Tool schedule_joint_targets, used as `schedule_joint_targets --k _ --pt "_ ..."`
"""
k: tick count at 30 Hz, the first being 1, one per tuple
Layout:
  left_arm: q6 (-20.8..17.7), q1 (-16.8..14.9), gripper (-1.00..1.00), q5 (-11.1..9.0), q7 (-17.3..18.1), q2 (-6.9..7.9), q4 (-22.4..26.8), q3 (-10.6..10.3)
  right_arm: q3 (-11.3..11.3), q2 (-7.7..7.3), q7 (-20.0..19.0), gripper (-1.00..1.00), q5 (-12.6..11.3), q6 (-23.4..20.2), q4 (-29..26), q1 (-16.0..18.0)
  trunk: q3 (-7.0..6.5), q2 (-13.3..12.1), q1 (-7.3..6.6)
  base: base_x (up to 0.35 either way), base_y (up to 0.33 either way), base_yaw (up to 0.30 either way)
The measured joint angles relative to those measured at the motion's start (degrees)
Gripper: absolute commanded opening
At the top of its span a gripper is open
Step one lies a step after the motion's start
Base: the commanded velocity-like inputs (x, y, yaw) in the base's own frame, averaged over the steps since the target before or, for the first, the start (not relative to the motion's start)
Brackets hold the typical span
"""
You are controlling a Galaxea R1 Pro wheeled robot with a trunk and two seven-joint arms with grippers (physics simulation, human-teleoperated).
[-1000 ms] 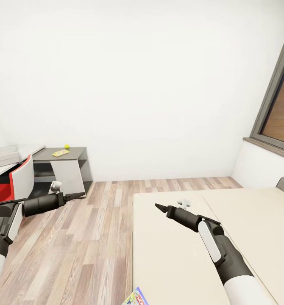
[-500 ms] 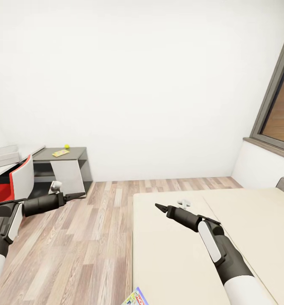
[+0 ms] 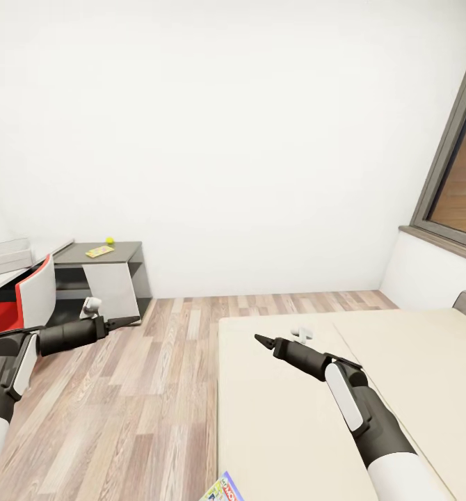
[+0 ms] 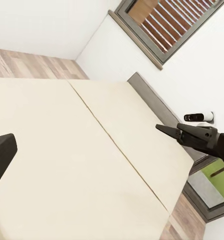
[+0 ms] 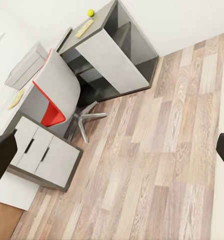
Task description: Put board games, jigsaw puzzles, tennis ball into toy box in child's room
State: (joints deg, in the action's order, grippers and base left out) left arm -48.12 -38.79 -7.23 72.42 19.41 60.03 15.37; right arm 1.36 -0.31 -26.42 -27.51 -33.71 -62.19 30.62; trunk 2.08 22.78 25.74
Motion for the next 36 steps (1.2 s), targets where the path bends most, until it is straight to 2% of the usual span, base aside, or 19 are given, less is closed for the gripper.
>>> schedule_joint_targets --k 36 --pt "0.0 0.0 1.0 0.0 0.0 0.0 0.0 0.0 0.0 0.0 0.0 1.0 0.0 0.0 0.0 0.0 0.0 0.0 0.0 0.0 0.0 0.0"
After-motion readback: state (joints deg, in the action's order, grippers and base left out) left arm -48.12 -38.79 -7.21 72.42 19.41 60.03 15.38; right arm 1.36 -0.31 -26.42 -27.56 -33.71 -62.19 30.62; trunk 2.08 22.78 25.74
